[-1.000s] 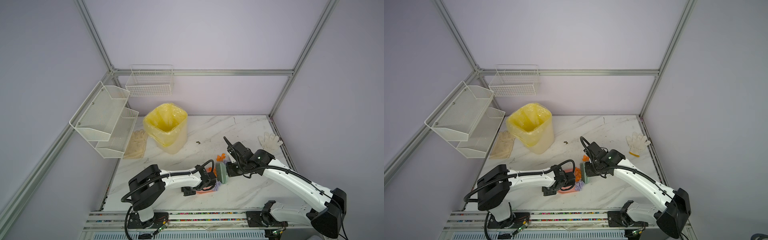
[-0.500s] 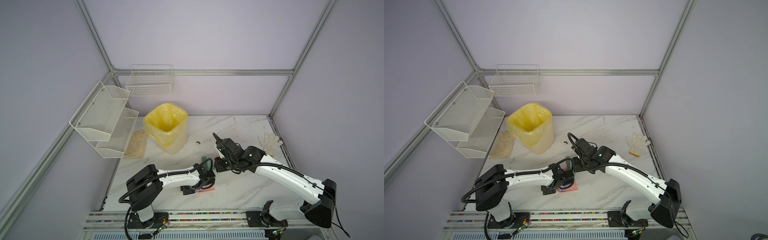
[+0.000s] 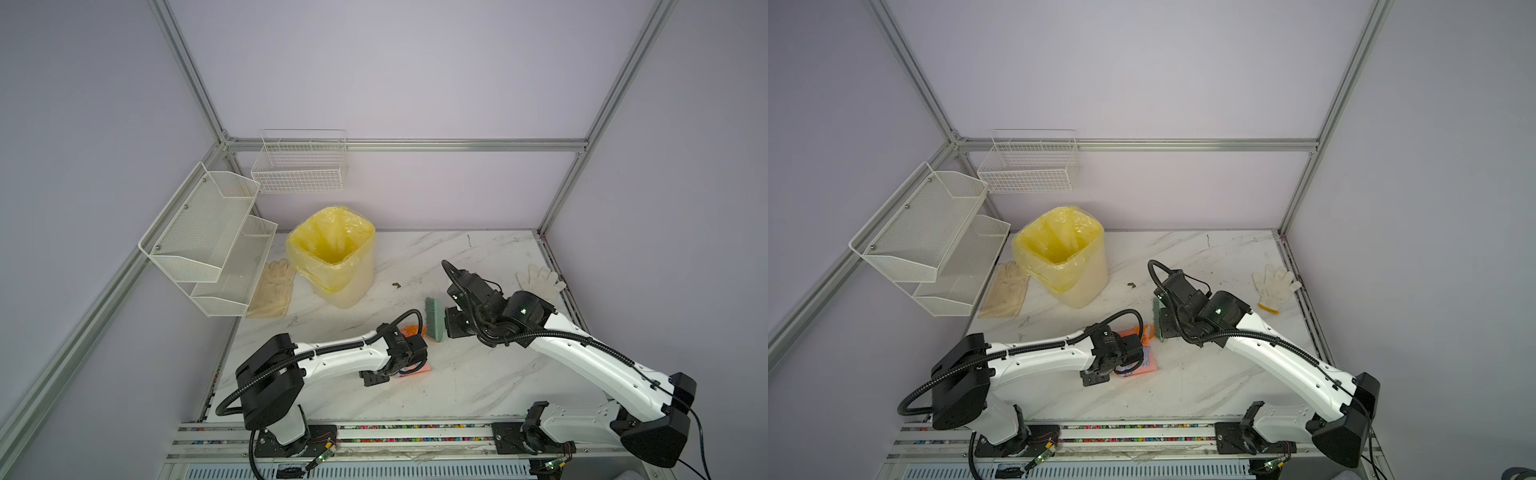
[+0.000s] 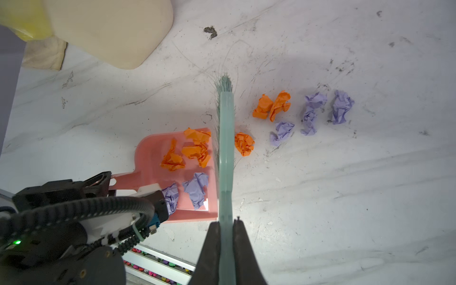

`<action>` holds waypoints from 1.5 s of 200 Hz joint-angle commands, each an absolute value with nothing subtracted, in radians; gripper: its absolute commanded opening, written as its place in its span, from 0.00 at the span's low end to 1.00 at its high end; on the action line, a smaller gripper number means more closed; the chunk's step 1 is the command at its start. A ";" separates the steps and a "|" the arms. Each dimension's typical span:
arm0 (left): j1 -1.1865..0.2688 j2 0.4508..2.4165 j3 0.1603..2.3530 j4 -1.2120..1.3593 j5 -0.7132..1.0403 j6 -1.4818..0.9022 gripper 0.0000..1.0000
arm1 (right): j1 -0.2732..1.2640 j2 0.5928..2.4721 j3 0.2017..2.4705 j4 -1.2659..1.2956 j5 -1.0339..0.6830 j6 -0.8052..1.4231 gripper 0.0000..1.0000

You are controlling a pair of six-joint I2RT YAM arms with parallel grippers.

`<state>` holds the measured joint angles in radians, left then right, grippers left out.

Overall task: Sweep away the paper scraps from the table
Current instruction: 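Lift the filled pink dustpan with the left gripper toward the bin while the right withdraws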

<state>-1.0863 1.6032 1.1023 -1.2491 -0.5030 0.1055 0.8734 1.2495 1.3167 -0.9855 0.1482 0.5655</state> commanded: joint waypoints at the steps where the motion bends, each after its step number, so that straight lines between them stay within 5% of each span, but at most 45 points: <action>1: -1.078 1.561 1.152 -1.261 -0.547 0.067 0.11 | 0.851 1.202 1.378 -1.036 0.225 0.572 0.00; 82: -0.969 1.537 1.314 -1.332 -0.595 0.082 0.08 | 0.696 1.187 1.297 -0.985 0.199 0.429 0.00; 300: -0.713 1.855 2.200 -1.437 -0.604 0.260 0.08 | 0.644 1.191 1.086 -0.829 0.110 0.396 0.00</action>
